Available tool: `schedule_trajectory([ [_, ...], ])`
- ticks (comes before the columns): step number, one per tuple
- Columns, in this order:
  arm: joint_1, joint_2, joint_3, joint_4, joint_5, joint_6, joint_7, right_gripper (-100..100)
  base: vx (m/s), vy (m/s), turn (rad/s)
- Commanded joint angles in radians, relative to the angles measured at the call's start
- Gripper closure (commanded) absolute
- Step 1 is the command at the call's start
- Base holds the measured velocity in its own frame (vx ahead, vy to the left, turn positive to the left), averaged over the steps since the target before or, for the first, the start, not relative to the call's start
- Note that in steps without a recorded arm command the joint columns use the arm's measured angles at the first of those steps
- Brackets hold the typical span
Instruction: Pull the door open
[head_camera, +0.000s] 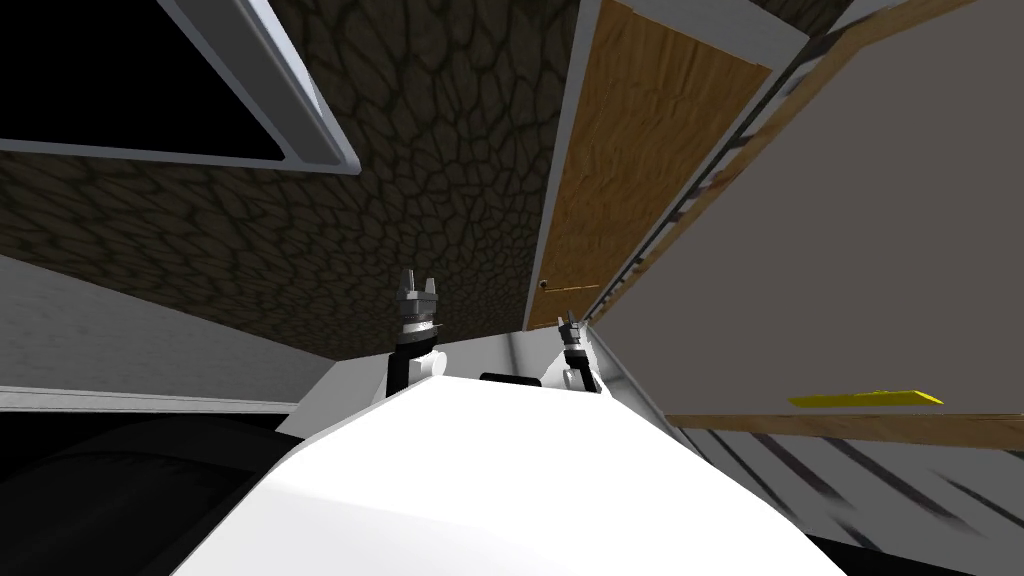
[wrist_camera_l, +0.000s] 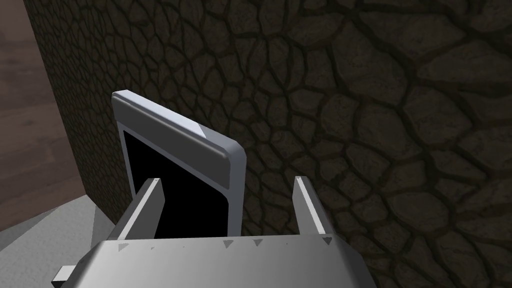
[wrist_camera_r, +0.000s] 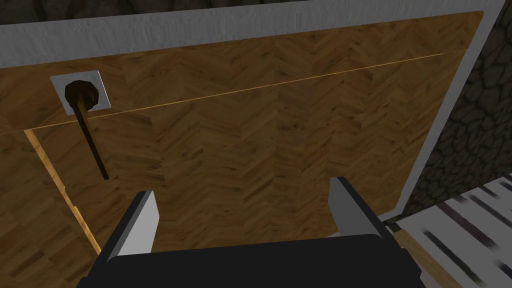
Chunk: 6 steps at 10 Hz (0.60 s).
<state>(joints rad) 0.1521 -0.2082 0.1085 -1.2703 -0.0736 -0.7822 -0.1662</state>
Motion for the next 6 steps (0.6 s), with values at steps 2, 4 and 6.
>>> schedule_trajectory([
  [2,-0.024,-0.012,0.005,0.081,-0.001,-0.014,-0.01,-100,0.081,-0.051,0.095],
  [4,-0.043,-0.02,0.007,0.136,-0.002,-0.023,-0.018,-100,0.091,-0.043,0.09],
  [6,-0.062,-0.029,0.01,0.194,-0.003,-0.032,-0.026,-100,0.091,-0.046,0.084],
])
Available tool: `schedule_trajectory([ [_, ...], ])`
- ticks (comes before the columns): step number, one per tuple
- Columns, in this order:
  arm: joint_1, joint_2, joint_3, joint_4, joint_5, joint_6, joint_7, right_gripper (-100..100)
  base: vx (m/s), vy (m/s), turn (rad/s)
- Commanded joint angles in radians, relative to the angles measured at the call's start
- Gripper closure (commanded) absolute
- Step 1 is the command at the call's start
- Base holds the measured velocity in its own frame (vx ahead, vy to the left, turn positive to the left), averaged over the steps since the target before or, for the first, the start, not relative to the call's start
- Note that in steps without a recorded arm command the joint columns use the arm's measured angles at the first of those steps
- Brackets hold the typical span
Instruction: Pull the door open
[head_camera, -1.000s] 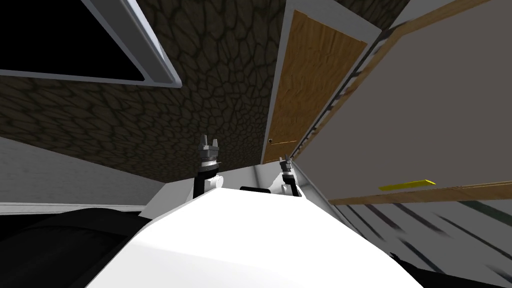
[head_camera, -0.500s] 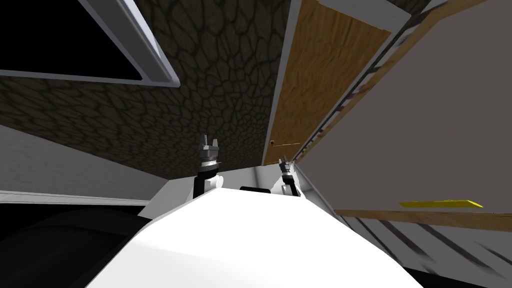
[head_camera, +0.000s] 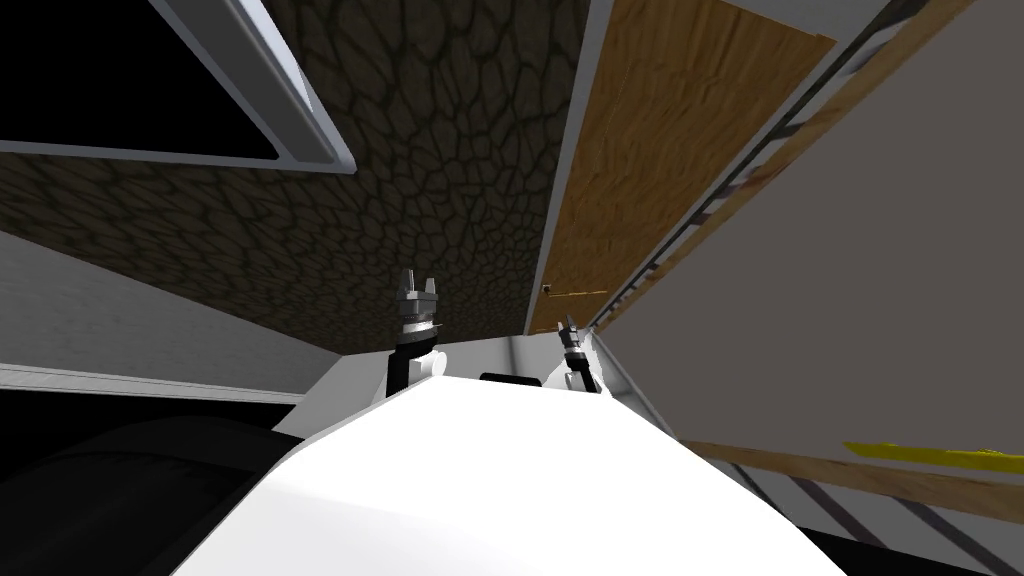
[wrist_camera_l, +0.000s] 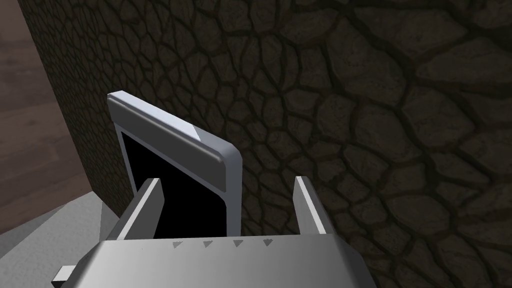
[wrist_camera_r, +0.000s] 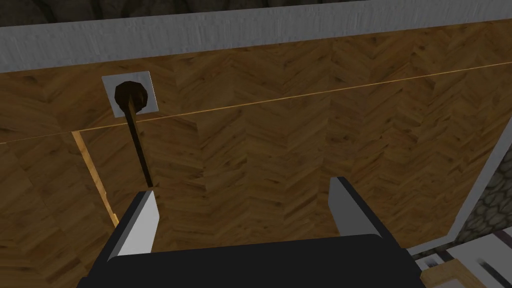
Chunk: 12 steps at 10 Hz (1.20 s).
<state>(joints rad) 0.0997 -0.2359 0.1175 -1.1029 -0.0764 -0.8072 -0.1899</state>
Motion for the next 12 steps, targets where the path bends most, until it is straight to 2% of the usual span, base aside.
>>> schedule_trajectory([
  [1,-0.019,-0.006,0.002,0.05,-0.001,-0.011,-0.006,-100,0.099,-0.043,0.107],
  [2,-0.019,-0.006,0.002,0.054,-0.001,-0.011,-0.006,-100,0.054,-0.032,0.032],
  [11,-0.092,-0.038,0.012,0.267,-0.004,-0.043,-0.035,-100,0.074,-0.048,0.074],
  [12,-0.103,-0.043,0.014,0.302,-0.005,-0.049,-0.04,-100,0.085,-0.053,0.091],
])
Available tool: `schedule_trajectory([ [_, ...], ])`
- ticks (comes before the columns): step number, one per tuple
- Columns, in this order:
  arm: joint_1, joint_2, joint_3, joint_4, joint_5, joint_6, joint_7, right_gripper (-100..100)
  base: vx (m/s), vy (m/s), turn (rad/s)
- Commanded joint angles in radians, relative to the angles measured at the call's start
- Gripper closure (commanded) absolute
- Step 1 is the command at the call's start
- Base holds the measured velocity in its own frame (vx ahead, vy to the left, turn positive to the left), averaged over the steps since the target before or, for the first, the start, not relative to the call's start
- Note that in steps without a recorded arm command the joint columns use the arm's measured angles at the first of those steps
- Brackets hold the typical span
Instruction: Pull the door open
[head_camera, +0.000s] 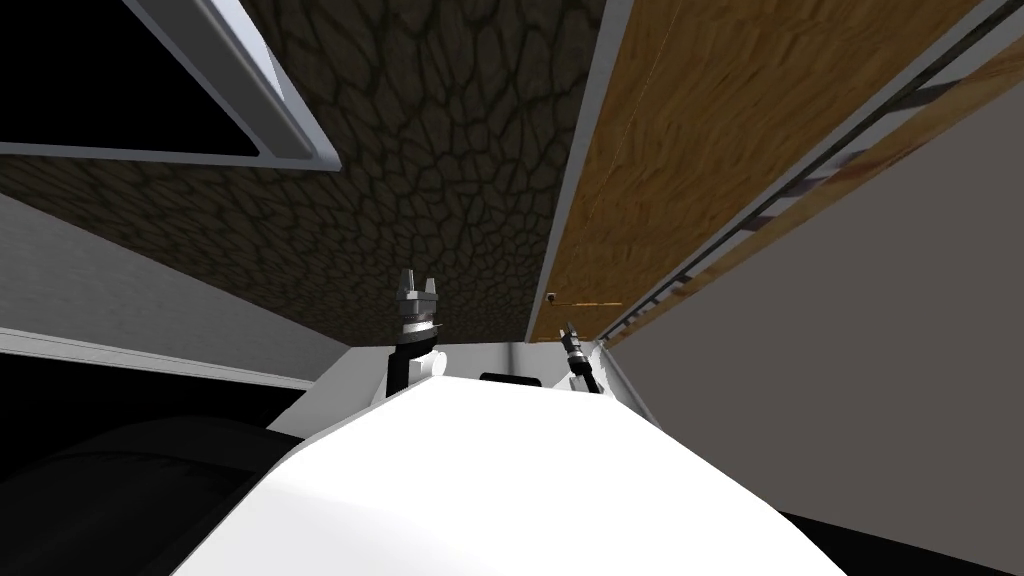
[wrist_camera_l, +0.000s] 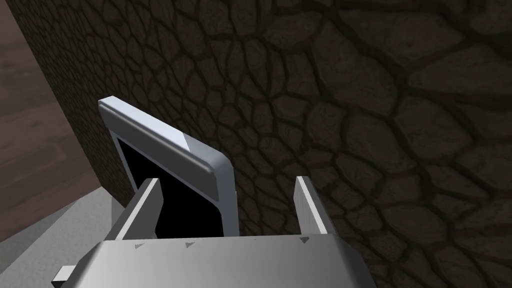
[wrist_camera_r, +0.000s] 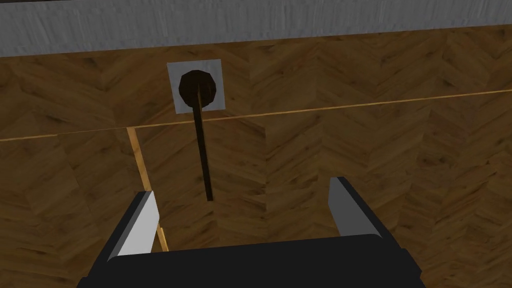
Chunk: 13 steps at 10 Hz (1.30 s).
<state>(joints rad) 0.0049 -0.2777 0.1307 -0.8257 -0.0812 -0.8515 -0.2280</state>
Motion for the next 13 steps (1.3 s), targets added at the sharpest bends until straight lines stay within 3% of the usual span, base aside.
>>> schedule_trajectory([
  [1,-0.015,-0.004,0.002,0.042,0.0,-0.007,-0.004,-100,0.074,-0.063,0.084],
  [4,-0.042,-0.016,0.006,0.123,-0.002,-0.02,-0.016,-100,0.098,-0.072,0.077],
  [6,-0.053,-0.018,0.006,0.144,-0.002,-0.026,-0.018,-100,0.08,-0.058,0.049],
  [9,-0.057,-0.029,-0.047,0.192,-0.027,-0.046,-0.016,-100,0.07,0.02,0.252],
  [10,-0.057,-0.029,-0.047,0.192,-0.027,-0.046,-0.016,-100,0.088,0.013,0.113],
  [11,-0.059,-0.035,-0.076,0.217,-0.04,-0.056,-0.015,-100,0.093,0.012,0.252],
  [12,-0.059,-0.035,-0.076,0.217,-0.04,-0.056,-0.015,-100,0.09,0.002,0.139],
  [13,-0.06,-0.042,-0.106,0.242,-0.055,-0.066,-0.013,-100,0.113,-0.014,0.286],
])
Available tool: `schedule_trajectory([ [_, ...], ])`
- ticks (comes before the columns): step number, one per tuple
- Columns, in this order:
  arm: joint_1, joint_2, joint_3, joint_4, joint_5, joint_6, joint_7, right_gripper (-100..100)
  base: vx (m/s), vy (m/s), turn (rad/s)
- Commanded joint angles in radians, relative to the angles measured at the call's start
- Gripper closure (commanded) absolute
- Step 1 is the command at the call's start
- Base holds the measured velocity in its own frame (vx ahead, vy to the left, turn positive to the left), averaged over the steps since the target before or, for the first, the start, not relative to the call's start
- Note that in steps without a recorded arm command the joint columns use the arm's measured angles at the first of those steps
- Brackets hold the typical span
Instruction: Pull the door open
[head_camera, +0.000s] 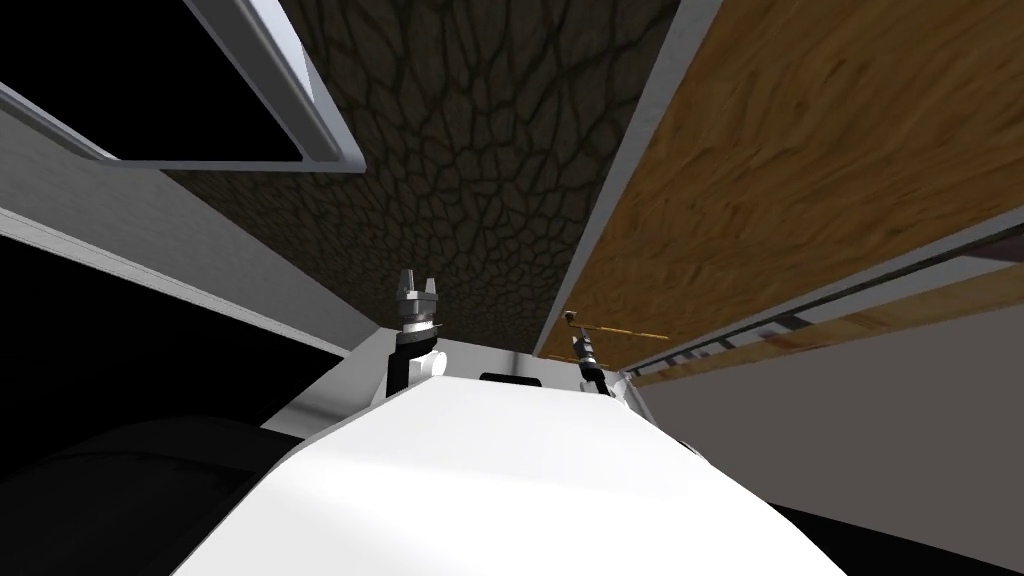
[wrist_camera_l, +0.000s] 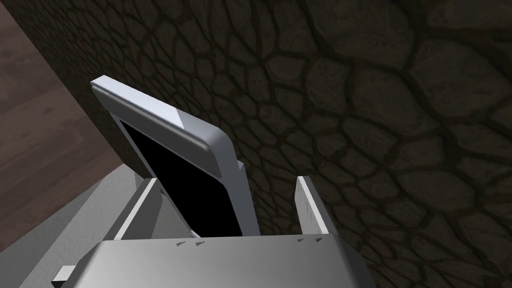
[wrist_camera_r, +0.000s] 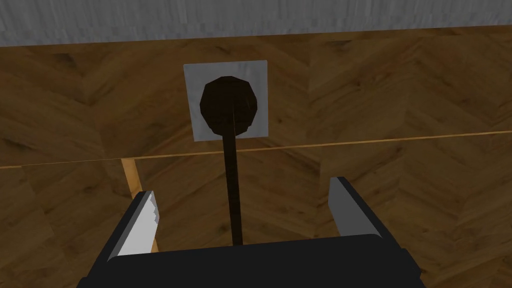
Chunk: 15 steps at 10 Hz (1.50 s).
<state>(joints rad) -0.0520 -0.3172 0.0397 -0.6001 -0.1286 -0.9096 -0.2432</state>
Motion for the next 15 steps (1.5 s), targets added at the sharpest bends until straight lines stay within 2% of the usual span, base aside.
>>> schedule_trajectory([
  [1,-0.004,-0.005,-0.03,0.028,-0.014,-0.012,0.003,-100,0.12,-0.04,0.234],
  [4,-0.005,-0.014,-0.073,0.065,-0.034,-0.027,0.005,-100,0.101,-0.032,0.221],
  [7,-0.004,-0.016,-0.077,0.062,-0.036,-0.023,0.005,-100,0.042,-0.015,0.065],
  [8,-0.004,-0.016,-0.077,0.062,-0.036,-0.023,0.005,100,-0.001,0.001,-0.017],
  [13,-0.004,-0.016,-0.077,0.062,-0.036,-0.023,0.005,100,-0.002,0.001,-0.001],
  [15,0.006,-0.027,-0.062,0.06,-0.027,-0.034,-0.013,100,-0.137,-0.024,0.077],
])
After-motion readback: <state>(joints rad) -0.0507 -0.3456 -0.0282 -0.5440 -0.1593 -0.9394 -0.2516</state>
